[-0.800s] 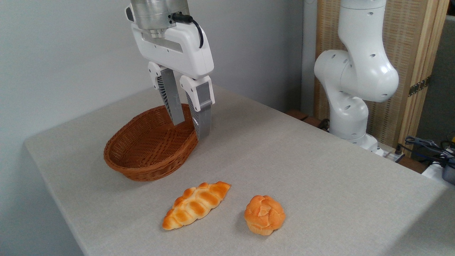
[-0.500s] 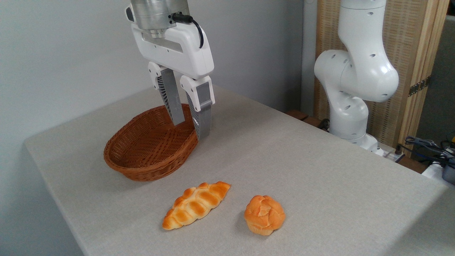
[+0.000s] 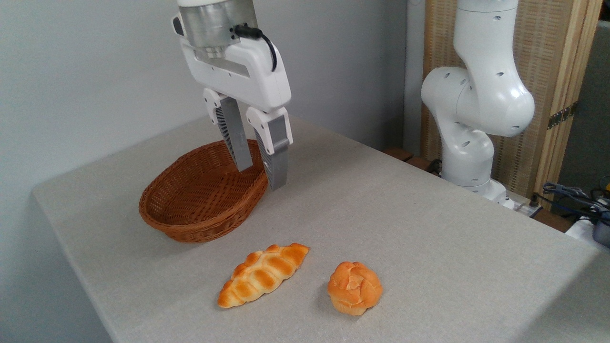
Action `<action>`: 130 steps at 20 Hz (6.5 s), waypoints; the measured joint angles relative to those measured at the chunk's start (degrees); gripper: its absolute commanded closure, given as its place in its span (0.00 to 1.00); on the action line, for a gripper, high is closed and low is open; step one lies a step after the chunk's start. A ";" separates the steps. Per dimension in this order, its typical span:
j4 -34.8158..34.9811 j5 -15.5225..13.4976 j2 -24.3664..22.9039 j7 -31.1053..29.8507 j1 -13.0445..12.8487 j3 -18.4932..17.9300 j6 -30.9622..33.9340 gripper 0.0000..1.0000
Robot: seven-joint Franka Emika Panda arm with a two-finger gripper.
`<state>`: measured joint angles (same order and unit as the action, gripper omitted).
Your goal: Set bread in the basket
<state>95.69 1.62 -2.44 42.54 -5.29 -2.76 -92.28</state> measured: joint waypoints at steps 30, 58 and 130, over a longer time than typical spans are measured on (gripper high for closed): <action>28.53 -6.62 1.44 -0.31 -0.56 -1.60 -34.82 0.26; 17.61 -11.15 1.10 1.27 -0.65 -1.36 -24.58 0.67; -5.01 -3.77 2.15 -3.71 -3.83 -1.50 1.42 0.00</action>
<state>90.68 -2.15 -0.29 38.83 -9.12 -4.26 -90.86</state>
